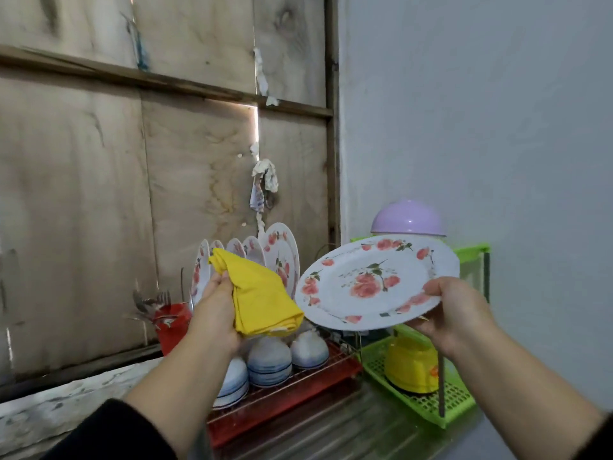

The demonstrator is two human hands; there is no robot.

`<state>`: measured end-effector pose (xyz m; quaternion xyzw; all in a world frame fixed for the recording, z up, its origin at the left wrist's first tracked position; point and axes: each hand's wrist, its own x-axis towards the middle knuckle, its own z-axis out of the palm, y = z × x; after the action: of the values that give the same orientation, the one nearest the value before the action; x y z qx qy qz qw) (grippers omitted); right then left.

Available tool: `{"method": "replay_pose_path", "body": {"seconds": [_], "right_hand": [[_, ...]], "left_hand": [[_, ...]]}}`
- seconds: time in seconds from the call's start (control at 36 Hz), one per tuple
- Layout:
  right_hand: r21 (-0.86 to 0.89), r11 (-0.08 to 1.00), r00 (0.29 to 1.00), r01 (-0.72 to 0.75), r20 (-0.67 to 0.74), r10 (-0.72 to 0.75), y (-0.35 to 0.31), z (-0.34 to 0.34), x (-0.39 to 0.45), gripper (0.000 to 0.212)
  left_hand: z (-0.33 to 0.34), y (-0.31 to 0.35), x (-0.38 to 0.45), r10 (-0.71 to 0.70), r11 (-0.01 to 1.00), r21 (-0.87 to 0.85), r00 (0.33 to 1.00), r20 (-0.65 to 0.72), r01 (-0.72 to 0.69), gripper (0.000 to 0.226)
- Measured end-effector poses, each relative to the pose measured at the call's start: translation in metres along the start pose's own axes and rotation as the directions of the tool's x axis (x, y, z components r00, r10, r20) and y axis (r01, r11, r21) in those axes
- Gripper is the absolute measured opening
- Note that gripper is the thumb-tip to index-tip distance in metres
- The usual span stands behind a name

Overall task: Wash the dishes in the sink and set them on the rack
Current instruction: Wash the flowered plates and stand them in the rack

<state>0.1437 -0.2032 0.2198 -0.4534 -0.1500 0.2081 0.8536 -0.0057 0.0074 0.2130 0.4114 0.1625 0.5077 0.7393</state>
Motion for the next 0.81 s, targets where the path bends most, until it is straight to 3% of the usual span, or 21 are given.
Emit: {"method": "replay_pose_path", "body": {"seconds": [0.11,0.25,0.58,0.81], "right_hand": [[-0.155,0.984,0.996,0.089,-0.003,-0.090,-0.007,0.007,0.031,0.026],[-0.317,0.931,0.984,0.180,0.058,-0.171,-0.008,0.025,0.069,0.026],[-0.477,0.823,0.945,0.310,0.248,-0.212,0.030,0.082,0.165,0.030],[-0.582,0.715,0.913,0.387,0.349,-0.210,0.059,0.121,0.212,0.029]], "left_hand": [[0.014,0.004,0.031,0.025,0.999,0.045,1.000,0.009,-0.025,0.035],[0.035,0.004,0.057,0.067,0.981,0.179,0.997,0.047,-0.074,0.020],[0.060,0.007,0.098,0.108,0.913,0.391,0.993,0.040,-0.115,0.028],[0.057,0.012,0.115,0.142,0.886,0.447,0.990,-0.006,-0.124,0.030]]}}
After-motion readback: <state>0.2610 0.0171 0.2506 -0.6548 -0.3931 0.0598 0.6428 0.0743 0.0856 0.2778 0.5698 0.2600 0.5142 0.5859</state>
